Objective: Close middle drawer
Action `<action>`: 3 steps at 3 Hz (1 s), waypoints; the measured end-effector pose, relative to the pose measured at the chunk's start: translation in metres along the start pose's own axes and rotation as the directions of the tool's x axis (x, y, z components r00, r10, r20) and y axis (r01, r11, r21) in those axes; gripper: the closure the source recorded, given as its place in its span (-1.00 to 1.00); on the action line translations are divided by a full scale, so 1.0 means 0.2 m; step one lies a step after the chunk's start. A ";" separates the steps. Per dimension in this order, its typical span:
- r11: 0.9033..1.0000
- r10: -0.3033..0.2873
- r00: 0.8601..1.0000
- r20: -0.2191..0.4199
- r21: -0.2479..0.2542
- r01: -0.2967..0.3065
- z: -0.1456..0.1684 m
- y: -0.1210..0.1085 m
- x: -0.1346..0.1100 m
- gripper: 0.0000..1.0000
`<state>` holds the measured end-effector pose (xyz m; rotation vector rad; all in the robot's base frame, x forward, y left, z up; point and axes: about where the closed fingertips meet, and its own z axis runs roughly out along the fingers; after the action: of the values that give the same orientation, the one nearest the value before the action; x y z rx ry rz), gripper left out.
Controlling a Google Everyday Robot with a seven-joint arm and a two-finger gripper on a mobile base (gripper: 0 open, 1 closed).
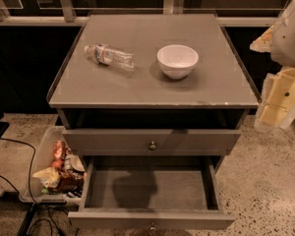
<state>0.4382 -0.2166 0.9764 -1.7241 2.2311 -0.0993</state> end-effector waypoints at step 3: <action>1.000 -0.001 0.995 0.105 -0.007 0.002 0.34 0.23 0.16 -0.64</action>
Offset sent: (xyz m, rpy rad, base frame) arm -0.0276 -0.0077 -0.0875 0.0674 0.0036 0.0086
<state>0.4080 -0.2249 0.8946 -1.6941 2.1578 -0.0006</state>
